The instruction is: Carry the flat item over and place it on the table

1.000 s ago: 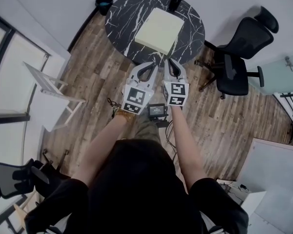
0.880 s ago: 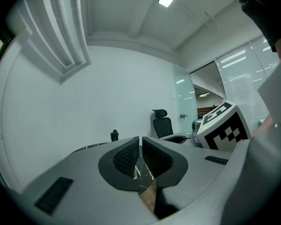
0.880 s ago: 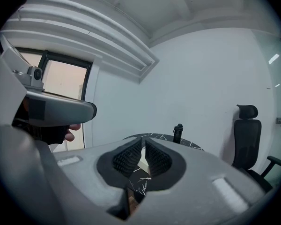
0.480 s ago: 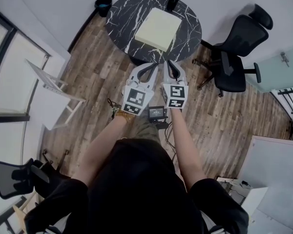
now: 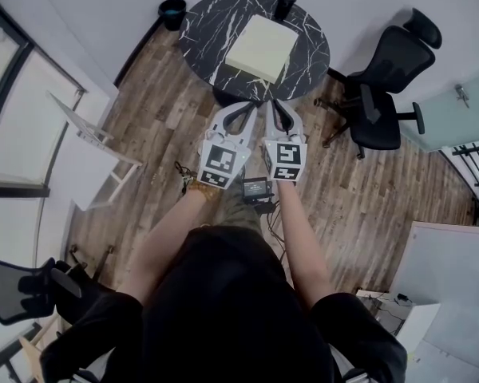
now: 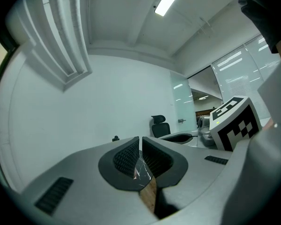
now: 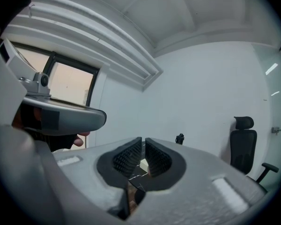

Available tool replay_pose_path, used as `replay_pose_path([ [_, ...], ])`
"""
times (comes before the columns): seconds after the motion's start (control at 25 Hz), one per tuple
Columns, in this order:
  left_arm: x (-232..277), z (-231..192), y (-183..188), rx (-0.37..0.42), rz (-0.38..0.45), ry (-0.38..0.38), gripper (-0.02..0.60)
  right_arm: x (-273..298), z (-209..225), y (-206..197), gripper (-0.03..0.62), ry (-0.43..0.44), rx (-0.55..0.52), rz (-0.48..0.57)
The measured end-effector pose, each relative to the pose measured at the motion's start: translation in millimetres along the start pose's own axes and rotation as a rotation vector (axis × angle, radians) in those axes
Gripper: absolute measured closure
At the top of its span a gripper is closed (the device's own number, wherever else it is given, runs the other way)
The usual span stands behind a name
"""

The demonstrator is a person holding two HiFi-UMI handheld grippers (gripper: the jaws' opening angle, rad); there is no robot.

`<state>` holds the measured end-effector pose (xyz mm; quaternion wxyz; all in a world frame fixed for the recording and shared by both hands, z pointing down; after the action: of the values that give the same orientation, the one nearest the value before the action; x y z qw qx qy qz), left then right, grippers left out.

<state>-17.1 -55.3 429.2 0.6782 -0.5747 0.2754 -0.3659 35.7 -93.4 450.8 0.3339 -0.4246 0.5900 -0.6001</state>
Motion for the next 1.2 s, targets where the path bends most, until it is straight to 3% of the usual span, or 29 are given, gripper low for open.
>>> replay_pose_path([
  [0.56,-21,11,10,-0.020,0.024,-0.004,0.566,-40,-16,36,0.594,-0.025,-0.053,0.080],
  [1.2,-24,31,40,0.014,0.067,-0.013,0.566,-90,-6,54,0.594,-0.084,-0.051,0.133],
])
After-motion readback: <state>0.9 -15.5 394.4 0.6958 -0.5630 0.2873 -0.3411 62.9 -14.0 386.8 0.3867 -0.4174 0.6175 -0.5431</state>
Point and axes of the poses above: the fingertips, and each gripper's own axes: x forward along the fingers, z to its right, y out of its top, the point moved 1 cm from there along -x, backward along the fingers, and after that the axes turned 6 degrees about x, right-handed, at the moved point
